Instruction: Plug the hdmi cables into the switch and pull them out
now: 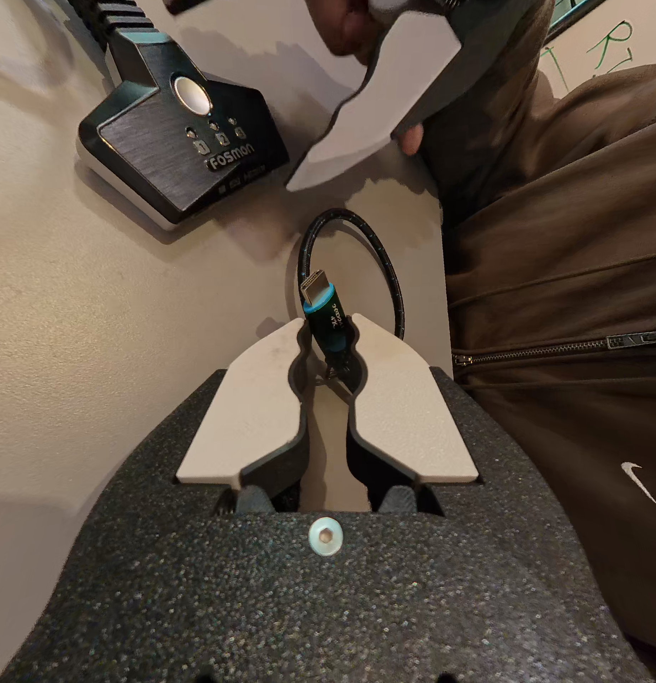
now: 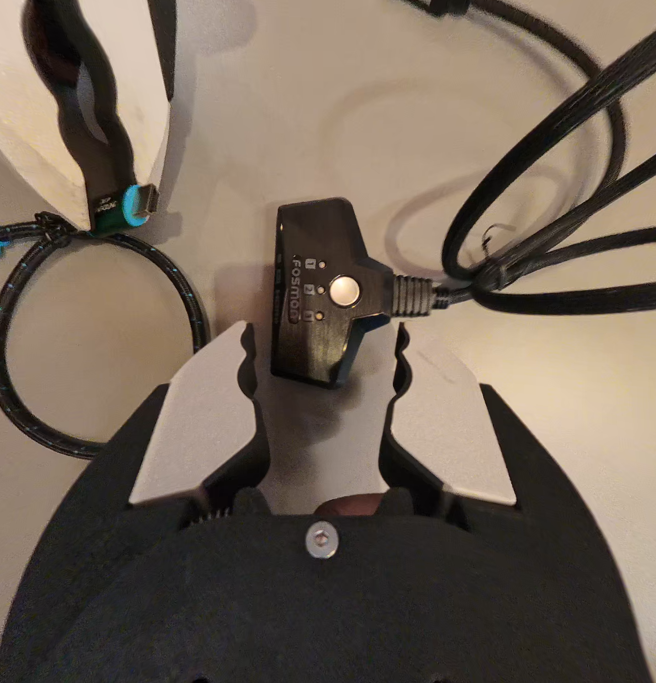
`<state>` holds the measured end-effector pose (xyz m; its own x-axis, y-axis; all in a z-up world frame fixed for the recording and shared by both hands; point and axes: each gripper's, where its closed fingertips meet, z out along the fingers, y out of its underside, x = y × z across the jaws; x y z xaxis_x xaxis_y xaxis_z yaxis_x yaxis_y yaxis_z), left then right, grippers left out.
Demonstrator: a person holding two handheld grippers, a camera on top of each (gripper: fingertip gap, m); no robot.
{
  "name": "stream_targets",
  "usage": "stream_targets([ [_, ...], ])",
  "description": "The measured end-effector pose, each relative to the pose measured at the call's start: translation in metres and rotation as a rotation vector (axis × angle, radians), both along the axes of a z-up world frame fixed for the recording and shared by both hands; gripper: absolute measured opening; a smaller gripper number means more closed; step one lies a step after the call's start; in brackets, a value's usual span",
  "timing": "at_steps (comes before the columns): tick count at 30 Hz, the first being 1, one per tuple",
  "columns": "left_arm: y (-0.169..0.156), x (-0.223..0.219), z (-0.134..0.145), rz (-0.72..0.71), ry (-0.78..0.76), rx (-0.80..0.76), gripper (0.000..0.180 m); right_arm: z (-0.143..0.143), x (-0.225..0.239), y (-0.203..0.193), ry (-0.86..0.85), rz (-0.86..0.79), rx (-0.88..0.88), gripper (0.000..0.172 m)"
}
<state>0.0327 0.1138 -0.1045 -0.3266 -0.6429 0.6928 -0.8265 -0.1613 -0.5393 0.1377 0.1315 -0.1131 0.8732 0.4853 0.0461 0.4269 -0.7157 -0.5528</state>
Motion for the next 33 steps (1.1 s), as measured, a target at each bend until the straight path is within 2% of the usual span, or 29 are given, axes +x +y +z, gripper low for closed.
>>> stream_targets([
  [3,0.001,0.001,0.0,0.012,0.003,-0.002,0.017,-0.017,-0.003,0.003,0.007,-0.047,-0.04,0.077],
  [6,0.003,0.004,0.0,0.033,0.009,-0.002,0.017,-0.017,-0.001,0.007,0.031,-0.061,-0.029,0.068],
  [9,0.006,0.007,0.0,0.06,0.012,-0.008,0.017,-0.016,-0.001,0.009,0.012,-0.047,-0.01,0.066],
  [15,0.01,0.011,0.0,0.101,0.017,-0.023,0.017,0.009,-0.019,0.017,-0.008,0.075,0.163,0.065],
  [18,0.011,0.011,0.001,0.108,0.017,-0.03,0.017,0.022,-0.024,0.019,0.024,0.082,0.213,0.064],
  [23,0.011,0.012,0.001,0.114,0.018,-0.032,0.017,0.018,-0.024,0.019,0.073,0.063,0.188,0.064],
  [31,0.009,0.011,0.0,0.102,0.02,-0.017,0.017,-0.007,-0.022,0.007,0.084,0.068,0.023,0.064],
  [33,0.008,0.011,0.0,0.097,0.02,-0.02,0.017,-0.007,-0.017,0.008,0.041,0.046,0.035,0.062],
])
